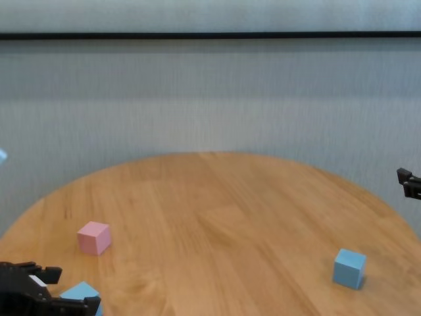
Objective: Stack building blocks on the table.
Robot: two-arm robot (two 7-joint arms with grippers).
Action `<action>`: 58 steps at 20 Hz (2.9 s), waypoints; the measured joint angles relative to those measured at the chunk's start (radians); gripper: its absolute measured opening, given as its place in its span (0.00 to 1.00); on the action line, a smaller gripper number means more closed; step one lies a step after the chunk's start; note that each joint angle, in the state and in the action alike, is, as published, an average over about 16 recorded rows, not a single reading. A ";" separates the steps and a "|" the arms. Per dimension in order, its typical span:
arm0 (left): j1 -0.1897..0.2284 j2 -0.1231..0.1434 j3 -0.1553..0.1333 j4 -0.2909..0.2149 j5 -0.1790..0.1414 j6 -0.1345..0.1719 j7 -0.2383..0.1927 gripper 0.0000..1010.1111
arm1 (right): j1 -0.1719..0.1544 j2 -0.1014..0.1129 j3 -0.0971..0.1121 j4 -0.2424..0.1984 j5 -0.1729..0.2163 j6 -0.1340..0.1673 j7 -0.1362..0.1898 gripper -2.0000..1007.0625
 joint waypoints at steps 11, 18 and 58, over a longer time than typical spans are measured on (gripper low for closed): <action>-0.009 -0.005 0.001 0.011 0.000 0.015 0.003 0.97 | 0.000 0.000 0.000 0.000 0.000 0.000 0.000 0.99; -0.006 -0.004 0.000 0.009 -0.002 0.010 0.003 0.86 | 0.000 0.000 0.000 0.000 0.000 0.000 0.000 0.99; -0.048 -0.004 0.025 -0.058 0.029 -0.024 -0.034 0.39 | 0.000 0.000 0.000 0.000 0.000 0.000 0.000 0.99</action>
